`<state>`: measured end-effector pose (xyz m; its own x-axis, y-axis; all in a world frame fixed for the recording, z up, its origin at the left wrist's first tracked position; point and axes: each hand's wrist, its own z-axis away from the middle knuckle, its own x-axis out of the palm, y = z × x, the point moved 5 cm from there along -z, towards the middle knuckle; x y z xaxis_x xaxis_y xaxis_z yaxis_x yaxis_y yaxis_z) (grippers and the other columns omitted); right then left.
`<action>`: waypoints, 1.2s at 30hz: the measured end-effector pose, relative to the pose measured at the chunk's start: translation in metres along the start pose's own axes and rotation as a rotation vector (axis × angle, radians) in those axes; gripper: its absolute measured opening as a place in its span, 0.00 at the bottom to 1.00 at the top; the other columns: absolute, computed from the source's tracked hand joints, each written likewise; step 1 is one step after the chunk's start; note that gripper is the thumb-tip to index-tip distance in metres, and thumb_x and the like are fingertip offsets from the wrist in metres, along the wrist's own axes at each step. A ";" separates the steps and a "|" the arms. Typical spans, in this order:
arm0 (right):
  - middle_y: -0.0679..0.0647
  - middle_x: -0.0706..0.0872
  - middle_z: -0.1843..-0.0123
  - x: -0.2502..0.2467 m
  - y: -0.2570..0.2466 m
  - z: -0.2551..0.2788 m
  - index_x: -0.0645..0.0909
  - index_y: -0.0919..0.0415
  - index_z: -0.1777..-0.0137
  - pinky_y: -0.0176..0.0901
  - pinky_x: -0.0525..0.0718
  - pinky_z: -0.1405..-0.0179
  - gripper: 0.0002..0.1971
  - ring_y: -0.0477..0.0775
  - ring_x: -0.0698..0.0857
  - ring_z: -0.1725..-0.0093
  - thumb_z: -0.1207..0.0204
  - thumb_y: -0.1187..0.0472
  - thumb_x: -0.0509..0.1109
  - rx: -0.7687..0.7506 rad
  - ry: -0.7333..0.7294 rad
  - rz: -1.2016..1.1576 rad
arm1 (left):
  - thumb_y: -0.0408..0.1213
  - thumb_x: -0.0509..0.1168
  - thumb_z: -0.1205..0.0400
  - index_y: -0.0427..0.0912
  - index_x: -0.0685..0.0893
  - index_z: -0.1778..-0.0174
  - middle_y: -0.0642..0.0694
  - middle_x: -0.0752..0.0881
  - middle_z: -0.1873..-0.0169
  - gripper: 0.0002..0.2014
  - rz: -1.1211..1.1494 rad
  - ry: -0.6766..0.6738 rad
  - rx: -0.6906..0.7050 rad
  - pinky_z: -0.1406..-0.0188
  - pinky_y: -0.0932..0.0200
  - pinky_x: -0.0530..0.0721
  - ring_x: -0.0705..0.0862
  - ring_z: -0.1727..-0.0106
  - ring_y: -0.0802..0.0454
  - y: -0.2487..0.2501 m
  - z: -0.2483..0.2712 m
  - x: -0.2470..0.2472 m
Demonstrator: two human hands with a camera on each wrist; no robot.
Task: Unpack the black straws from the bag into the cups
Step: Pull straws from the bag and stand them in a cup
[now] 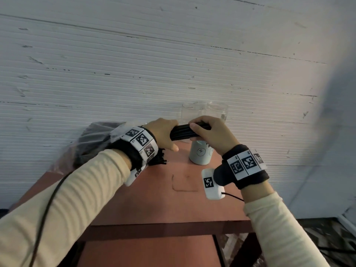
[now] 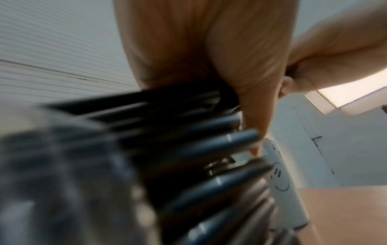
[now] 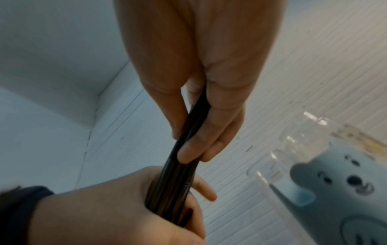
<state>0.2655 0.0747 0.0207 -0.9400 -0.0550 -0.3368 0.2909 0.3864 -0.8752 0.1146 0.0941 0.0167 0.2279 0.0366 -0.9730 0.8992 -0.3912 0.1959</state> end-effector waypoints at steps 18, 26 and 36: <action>0.50 0.81 0.35 -0.076 -0.111 0.043 0.78 0.53 0.36 0.34 0.83 0.45 0.18 0.52 0.84 0.41 0.24 0.66 0.72 -0.534 0.360 0.078 | 0.51 0.73 0.24 0.56 0.77 0.62 0.58 0.80 0.68 0.10 0.590 0.373 0.180 0.64 0.67 0.73 0.80 0.64 0.62 0.082 0.006 -0.053; 0.50 0.83 0.40 -0.059 -0.127 0.036 0.79 0.60 0.37 0.46 0.85 0.40 0.15 0.44 0.84 0.42 0.23 0.70 0.67 -0.622 0.297 0.264 | 0.46 0.76 0.26 0.43 0.84 0.59 0.51 0.87 0.67 0.11 1.053 0.283 0.167 0.56 0.58 0.84 0.85 0.66 0.58 0.097 0.005 -0.023; 0.50 0.83 0.41 -0.021 -0.045 0.019 0.82 0.57 0.38 0.36 0.73 0.40 0.12 0.47 0.79 0.42 0.20 0.56 0.68 -0.336 0.038 0.603 | 0.43 0.78 0.27 0.41 0.87 0.60 0.39 0.90 0.58 0.10 1.105 0.039 -0.035 0.42 0.56 0.82 0.89 0.52 0.48 0.056 -0.005 0.063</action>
<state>0.2757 0.0413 0.0606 -0.6391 0.2889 -0.7128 0.6992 0.6043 -0.3820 0.1806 0.0789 -0.0328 0.9231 -0.2874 -0.2554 0.2030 -0.1998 0.9586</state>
